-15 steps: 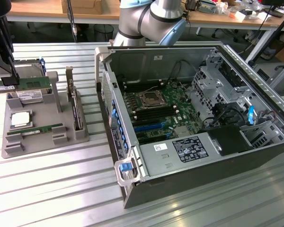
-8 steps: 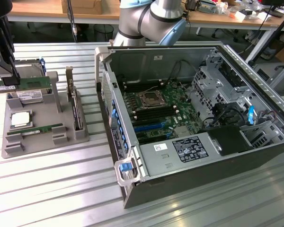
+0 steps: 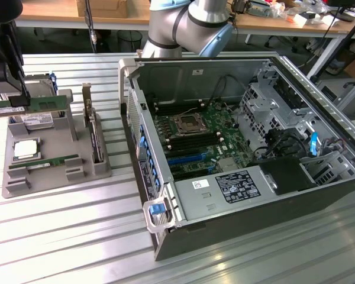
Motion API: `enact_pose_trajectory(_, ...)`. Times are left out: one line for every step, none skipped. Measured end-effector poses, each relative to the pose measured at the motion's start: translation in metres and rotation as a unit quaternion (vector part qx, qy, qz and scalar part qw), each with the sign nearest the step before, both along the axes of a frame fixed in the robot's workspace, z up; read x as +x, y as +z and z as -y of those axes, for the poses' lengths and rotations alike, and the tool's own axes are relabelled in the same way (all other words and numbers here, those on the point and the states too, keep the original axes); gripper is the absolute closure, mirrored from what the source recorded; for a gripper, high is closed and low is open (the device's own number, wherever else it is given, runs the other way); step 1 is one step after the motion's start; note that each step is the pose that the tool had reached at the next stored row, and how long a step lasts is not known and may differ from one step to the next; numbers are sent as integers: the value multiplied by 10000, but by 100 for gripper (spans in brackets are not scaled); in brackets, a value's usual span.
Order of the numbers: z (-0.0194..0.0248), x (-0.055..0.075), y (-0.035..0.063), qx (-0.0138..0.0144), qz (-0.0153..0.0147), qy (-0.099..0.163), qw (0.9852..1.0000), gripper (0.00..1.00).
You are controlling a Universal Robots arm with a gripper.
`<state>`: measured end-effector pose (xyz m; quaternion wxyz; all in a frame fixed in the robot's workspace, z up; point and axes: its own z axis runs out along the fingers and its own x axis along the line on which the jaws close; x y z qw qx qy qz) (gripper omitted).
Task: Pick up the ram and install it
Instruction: 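Pick up the ram and move it above insertion slot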
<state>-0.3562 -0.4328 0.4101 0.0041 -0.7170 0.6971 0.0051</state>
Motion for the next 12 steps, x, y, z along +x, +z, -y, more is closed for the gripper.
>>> enact_pose_trajectory(0,6,0,0,0,0,10000,88)
enact_pose_trajectory(0,11,0,0,0,0,10000,88)
enact_pose_trajectory(0,18,0,0,0,0,10000,88)
enact_pose_trajectory(0,22,0,0,0,0,10000,88)
enact_pose_trajectory(0,30,0,0,0,0,10000,88)
enact_pose_trajectory(0,41,0,-1,0,0,10000,88)
enact_pose_trajectory(0,47,0,-1,0,0,10000,88)
enact_pose_trajectory(0,51,0,-1,0,0,10000,88)
enact_pose_trajectory(0,57,-1,0,0,0,10000,88)
enact_pose_trajectory(0,60,-1,0,0,0,10000,88)
enact_pose_trajectory(0,61,0,-1,0,0,10000,88)
enact_pose_trajectory(0,68,-1,-1,0,0,10000,88)
